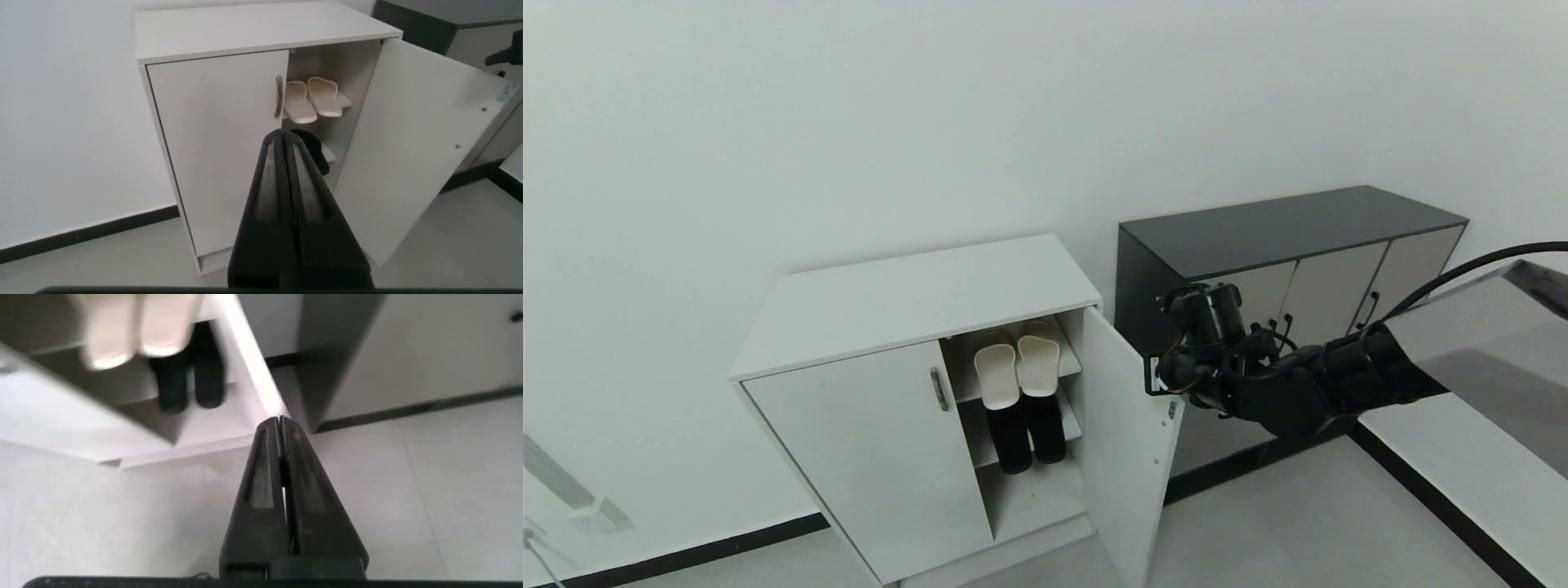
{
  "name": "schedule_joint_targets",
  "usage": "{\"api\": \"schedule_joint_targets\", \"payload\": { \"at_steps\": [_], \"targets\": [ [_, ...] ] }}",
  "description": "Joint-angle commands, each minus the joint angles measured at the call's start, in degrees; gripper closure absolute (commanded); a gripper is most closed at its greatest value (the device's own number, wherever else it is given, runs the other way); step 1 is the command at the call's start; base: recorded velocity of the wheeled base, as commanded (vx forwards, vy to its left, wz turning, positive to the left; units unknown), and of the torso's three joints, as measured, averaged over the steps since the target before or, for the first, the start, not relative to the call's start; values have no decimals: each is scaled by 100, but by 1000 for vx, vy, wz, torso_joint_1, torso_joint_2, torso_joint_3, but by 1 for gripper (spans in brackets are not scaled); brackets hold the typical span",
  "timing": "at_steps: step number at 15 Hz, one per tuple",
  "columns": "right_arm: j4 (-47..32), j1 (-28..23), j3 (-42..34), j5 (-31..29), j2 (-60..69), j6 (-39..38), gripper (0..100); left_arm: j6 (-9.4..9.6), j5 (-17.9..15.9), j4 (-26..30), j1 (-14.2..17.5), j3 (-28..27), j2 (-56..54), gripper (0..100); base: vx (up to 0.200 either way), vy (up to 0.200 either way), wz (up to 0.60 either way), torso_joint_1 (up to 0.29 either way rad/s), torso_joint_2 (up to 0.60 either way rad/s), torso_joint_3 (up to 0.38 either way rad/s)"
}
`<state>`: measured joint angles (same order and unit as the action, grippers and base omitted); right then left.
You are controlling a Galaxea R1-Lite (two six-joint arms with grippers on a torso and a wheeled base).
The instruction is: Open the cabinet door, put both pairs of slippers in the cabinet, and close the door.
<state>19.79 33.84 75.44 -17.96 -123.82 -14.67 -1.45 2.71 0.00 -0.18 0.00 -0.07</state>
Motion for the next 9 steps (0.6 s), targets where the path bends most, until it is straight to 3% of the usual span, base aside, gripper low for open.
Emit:
{"api": "schedule_joint_targets", "payload": {
  "at_steps": [1, 9],
  "targets": [
    [34, 167, -231, -6, 315, -1, 100, 4, 2, 0, 1, 0, 7, 100, 0, 0, 0, 0, 0, 0],
    [1168, 272, -1198, 11, 569, 377, 100, -4, 2, 0, 1, 0, 7, 100, 0, 0, 0, 0, 0, 0]
  ]
}}
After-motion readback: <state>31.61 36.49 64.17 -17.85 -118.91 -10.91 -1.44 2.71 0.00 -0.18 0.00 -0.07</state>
